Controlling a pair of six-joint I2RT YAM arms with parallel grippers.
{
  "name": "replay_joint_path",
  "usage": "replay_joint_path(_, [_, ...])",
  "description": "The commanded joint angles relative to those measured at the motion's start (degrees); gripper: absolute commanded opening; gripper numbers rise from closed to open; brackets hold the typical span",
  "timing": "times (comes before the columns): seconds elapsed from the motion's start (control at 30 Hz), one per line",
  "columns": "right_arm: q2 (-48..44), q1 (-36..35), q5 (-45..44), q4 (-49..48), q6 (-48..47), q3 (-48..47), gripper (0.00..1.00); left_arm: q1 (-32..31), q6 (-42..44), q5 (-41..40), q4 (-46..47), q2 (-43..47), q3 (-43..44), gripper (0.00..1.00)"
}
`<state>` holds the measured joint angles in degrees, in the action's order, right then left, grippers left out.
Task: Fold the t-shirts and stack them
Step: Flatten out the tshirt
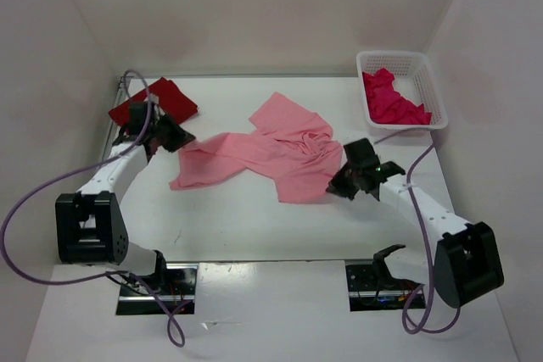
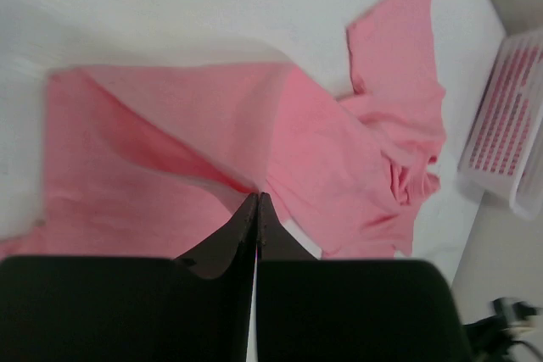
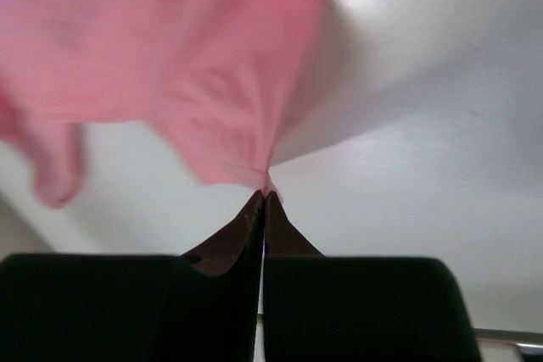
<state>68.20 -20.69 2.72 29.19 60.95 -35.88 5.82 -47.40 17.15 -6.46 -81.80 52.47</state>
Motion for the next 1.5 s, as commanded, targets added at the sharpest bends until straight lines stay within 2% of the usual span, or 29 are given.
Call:
replay_joint_path(0.0, [-5.4,-0.5,-6.9,8.6,-6.4,-18.5,0.0,-8.1,6.6,-4.6,-4.4,-1.9,16.5,0.0])
replay_joint_path(0.03, [-5.4,-0.5,-9.6,10.9,-9.8,-23.5,0.0,-8.8,6.6,-5.3,-6.9,-2.4,19.5,0.0])
replay_joint_path(0.07, [-4.1,-0.5,-10.8,13.1,-11.5,-34.1,0.0,-8.8,6.0,-5.3,-6.9,-1.9,21.7,0.0])
replay_joint_path(0.1, [-2.0,-0.5,-11.4,17.0,-13.4,-39.7,0.0,-7.8,5.4,-4.5,-6.9,-1.2,23.6,0.0])
replay_joint_path(0.13, [-0.6,-0.5,-12.6,19.0,-17.0,-51.8,0.0,-7.0,4.9,-3.8,-7.4,0.1,28.1,0.0])
replay_joint_path(0.17, [0.7,-0.5,-13.3,21.1,-18.7,-58.1,0.0,-5.9,4.0,-2.9,-7.4,0.8,30.6,0.0])
replay_joint_path(0.2, [3.9,-0.5,-14.1,24.7,-20.5,-64.3,0.0,-3.0,1.9,-1.7,-8.2,1.8,33.4,0.0])
replay_joint_path(0.23, [5.7,-0.5,-15.9,26.6,-23.5,-76.9,0.0,-1.2,0.5,-0.5,-8.2,2.6,36.2,0.0])
replay_joint_path(0.3, [11.2,-0.5,-17.7,31.2,-26.3,-89.7,0.0,4.3,-4.5,2.5,-6.8,5.2,42.0,0.0])
replay_joint_path(0.33, [13.0,-0.5,-18.4,32.1,-28.3,-101.6,0.0,6.4,-6.3,3.8,-6.1,6.0,43.5,0.0])
replay_joint_path(0.4, [16.5,-0.5,-18.4,32.0,-29.1,-114.0,0.0,11.0,-9.4,6.0,-6.1,7.2,48.4,0.0])
replay_joint_path(0.6, [18.5,-0.5,-17.8,24.1,-31.5,-125.7,0.0,14.3,-10.2,3.9,-10.5,8.7,60.4,0.0])
replay_joint_path(0.67, [13.6,-0.5,-17.8,13.8,-31.5,-119.9,0.0,14.3,-9.5,2.7,-12.2,8.0,66.3,0.0])
replay_joint_path(0.7, [11.8,-0.5,-18.4,10.0,-31.5,-113.9,0.0,14.3,-9.5,1.3,-12.2,7.4,67.9,0.0])
replay_joint_path(0.73, [11.9,-0.5,-19.4,7.8,-32.0,-113.9,0.0,14.3,-8.1,0.7,-13.0,7.4,69.1,0.0])
replay_joint_path(0.8, [16.1,-0.5,-20.6,9.9,-33.6,-121.2,0.0,14.3,-7.3,0.2,-13.0,6.0,69.1,0.0])
replay_joint_path(0.83, [19.7,-0.5,-20.7,10.6,-34.2,-121.8,0.0,14.3,-7.3,0.2,-13.0,6.0,67.4,0.0])
replay_joint_path(0.97, [25.4,0.0,-21.4,9.2,-36.4,-116.5,0.0,14.3,-6.1,2.0,-8.8,4.1,55.8,0.0])
replay_joint_path(1.03, [29.4,2.7,-16.2,10.1,-36.4,-118.2,0.0,14.3,-6.1,2.0,-7.0,3.1,49.0,0.0])
replay_joint_path(1.17, [43.2,9.0,-7.0,10.9,-34.8,-121.6,0.0,11.4,-2.8,-1.5,-5.7,-1.4,42.3,0.0])
replay_joint_path(1.23, [48.2,11.2,-3.1,11.5,-32.8,-123.5,0.0,10.7,-2.8,-1.5,-5.0,-6.5,42.3,0.0])
replay_joint_path(1.3, [54.5,13.7,-0.6,12.1,-31.2,-127.3,0.0,9.6,-2.3,-1.5,-5.0,-10.6,46.1,0.0])
replay_joint_path(1.37, [56.2,14.4,0.8,11.3,-30.0,-129.0,0.0,8.2,-2.3,-0.9,-5.8,-15.6,49.9,0.0])
replay_joint_path(1.47, [55.5,14.4,1.5,6.9,-29.5,-127.6,0.0,7.5,-3.3,-0.3,-5.9,-18.2,55.5,0.0])
